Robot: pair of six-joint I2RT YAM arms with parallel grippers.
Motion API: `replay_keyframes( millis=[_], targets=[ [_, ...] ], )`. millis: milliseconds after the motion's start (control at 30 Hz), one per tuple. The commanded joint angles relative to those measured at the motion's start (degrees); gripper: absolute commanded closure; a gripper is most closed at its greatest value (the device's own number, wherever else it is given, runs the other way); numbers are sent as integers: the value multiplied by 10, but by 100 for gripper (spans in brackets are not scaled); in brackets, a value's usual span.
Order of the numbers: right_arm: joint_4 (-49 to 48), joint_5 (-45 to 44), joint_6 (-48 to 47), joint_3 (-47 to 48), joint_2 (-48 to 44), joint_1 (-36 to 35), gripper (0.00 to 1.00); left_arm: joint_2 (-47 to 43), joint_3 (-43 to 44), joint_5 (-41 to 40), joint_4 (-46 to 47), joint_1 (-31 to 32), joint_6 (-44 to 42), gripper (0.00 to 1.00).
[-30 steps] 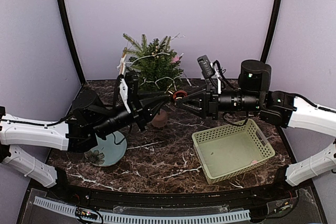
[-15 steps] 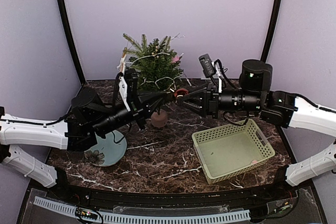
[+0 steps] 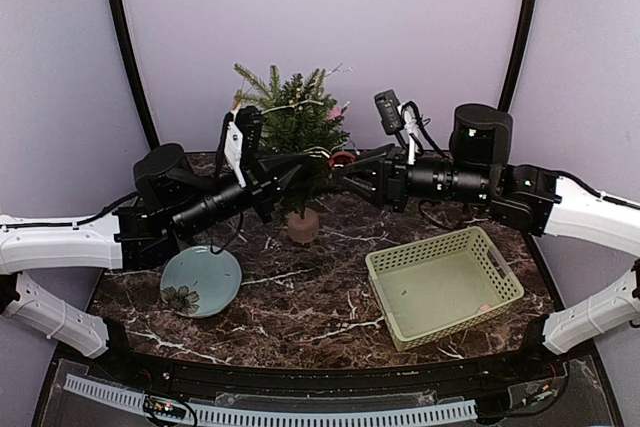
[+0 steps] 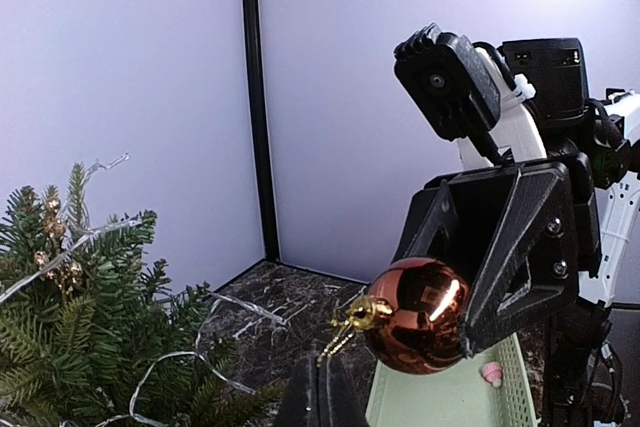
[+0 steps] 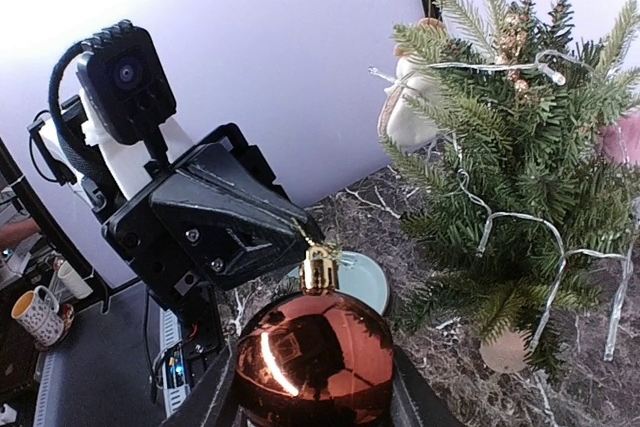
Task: Decorate the small christmas tree
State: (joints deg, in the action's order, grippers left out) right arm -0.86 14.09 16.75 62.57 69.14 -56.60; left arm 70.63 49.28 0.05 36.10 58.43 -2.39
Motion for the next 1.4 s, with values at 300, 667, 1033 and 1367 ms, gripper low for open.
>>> replay_keyframes(
  millis=[300, 667, 1033, 1367],
  targets=[
    [-7, -44, -41, 117, 88, 17, 76, -1, 84, -53, -89, -29, -26, 100],
    [38, -79, -50, 201, 158, 20, 76, 8, 98, -92, -119, -49, -10, 100],
    [54, -106, -49, 233, 187, 24, 77, 12, 101, -99, -123, -70, 8, 100],
    [59, -119, -49, 245, 198, 26, 77, 42, 128, -84, -128, -79, 12, 100]
  ],
)
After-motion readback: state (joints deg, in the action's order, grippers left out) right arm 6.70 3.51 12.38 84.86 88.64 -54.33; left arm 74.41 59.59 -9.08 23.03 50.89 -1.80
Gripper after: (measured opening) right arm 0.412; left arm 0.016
